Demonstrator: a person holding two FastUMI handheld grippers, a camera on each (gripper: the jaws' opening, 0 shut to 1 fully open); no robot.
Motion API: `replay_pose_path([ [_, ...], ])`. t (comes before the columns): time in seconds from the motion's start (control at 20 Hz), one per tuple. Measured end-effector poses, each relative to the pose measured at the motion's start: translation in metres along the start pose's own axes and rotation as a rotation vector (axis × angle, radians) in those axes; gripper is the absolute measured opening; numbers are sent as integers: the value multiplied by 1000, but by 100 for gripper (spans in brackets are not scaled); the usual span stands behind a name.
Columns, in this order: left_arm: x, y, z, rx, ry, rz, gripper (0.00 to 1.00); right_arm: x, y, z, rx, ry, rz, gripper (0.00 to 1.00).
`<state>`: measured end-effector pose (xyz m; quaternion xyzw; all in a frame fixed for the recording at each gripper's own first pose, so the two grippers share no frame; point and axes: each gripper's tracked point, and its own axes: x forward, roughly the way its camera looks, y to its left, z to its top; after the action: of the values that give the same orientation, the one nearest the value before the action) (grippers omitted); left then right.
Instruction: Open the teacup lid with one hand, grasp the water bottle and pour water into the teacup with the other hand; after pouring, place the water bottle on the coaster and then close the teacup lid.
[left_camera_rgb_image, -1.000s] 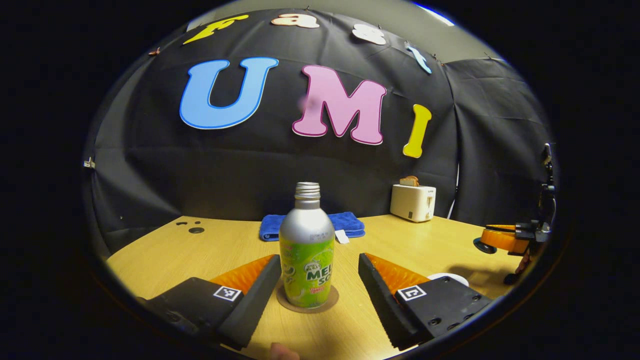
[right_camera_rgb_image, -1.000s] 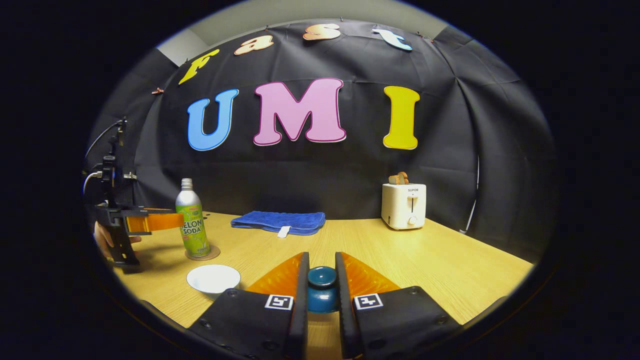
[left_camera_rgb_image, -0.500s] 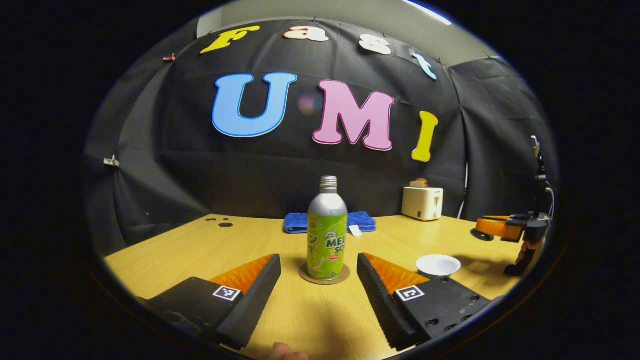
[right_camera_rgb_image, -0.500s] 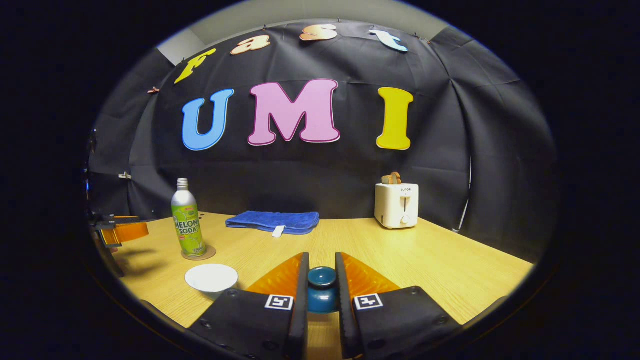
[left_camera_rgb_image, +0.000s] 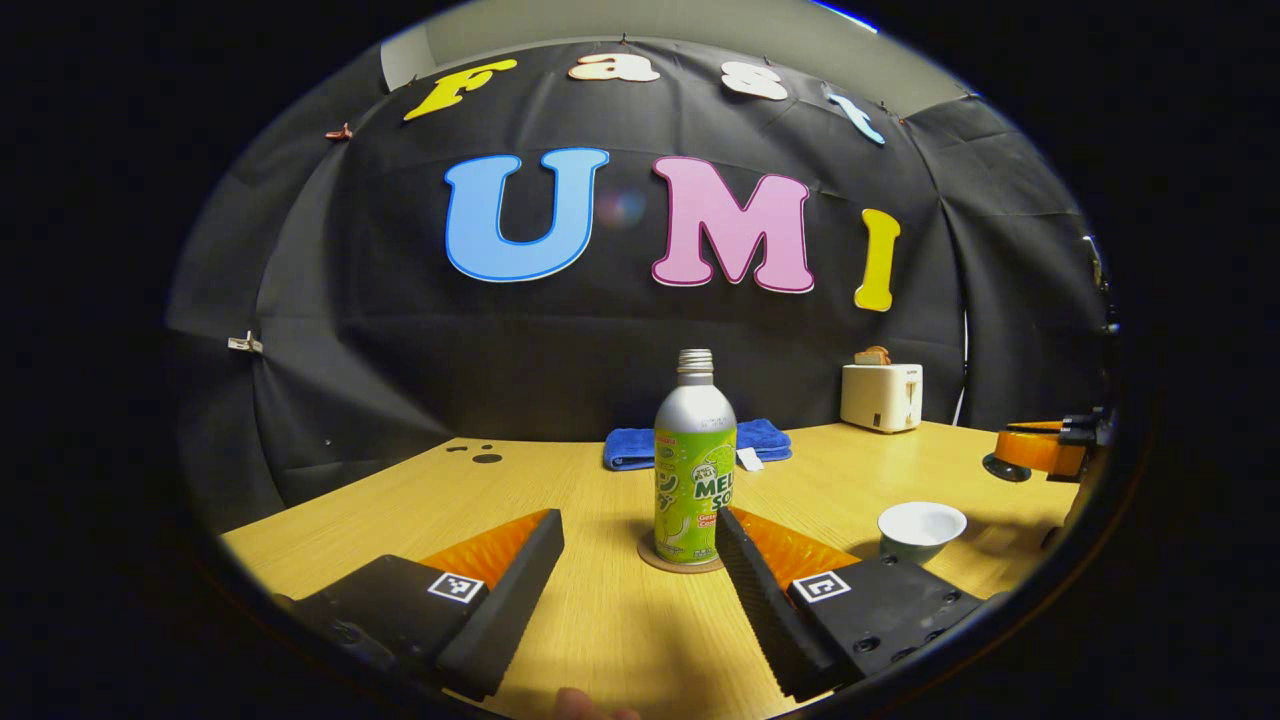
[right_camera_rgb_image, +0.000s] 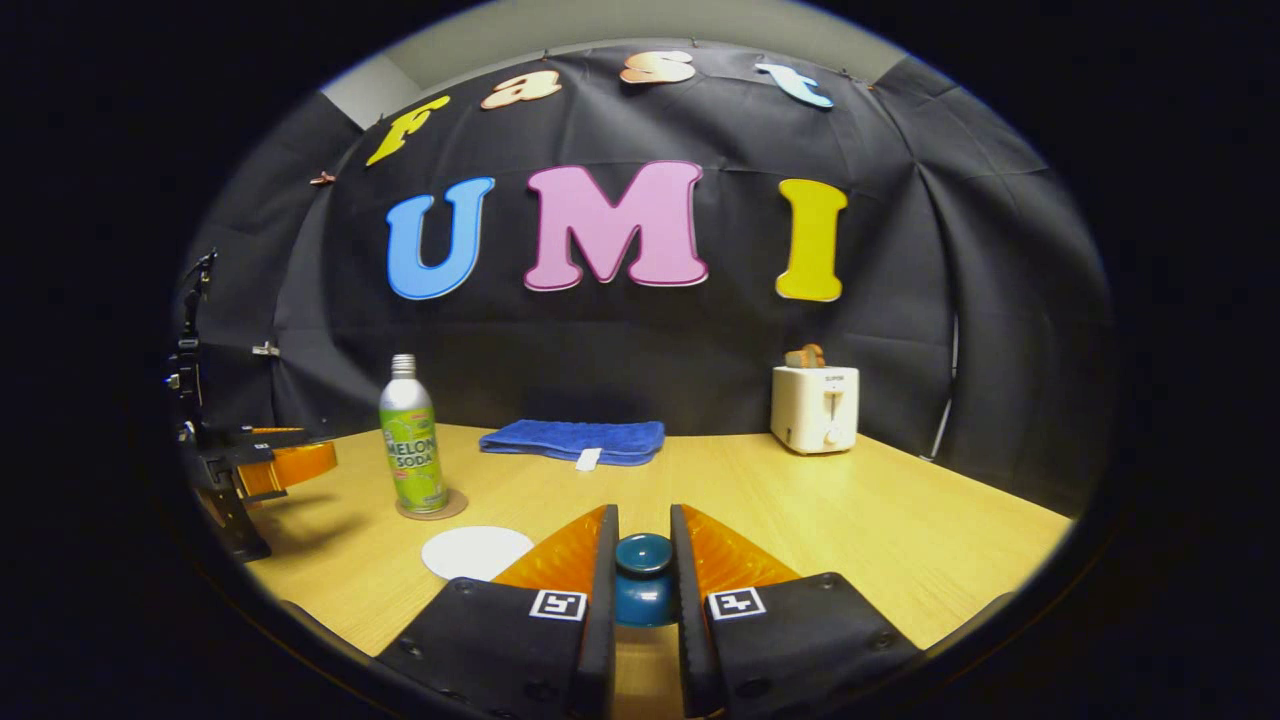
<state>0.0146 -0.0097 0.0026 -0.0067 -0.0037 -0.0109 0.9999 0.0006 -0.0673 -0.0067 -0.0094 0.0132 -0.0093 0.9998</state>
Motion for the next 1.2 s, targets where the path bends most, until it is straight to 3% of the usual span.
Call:
replay_pose_path([
  [0.2,0,2,0,0,0,10,96,12,52,-6,-51,46,103,29],
  [0.45,0,1,0,0,0,8,96,27,86,-22,-58,134,167,29],
  [0.75,0,-1,0,0,-1,0,96,39,96,-32,-20,198,183,30],
  [0.8,0,-1,0,0,-1,0,96,39,98,-31,-32,199,183,36],
  [0.85,0,-1,0,0,-2,-1,96,39,98,-30,-45,196,180,31],
  [1.0,0,-1,0,1,-1,-5,96,37,96,-30,-68,187,167,35],
  [1.05,0,-2,0,1,-2,-6,96,35,94,-27,-69,172,159,31],
  [1.2,0,-1,0,0,-1,-6,96,29,96,-16,-67,106,168,51],
])
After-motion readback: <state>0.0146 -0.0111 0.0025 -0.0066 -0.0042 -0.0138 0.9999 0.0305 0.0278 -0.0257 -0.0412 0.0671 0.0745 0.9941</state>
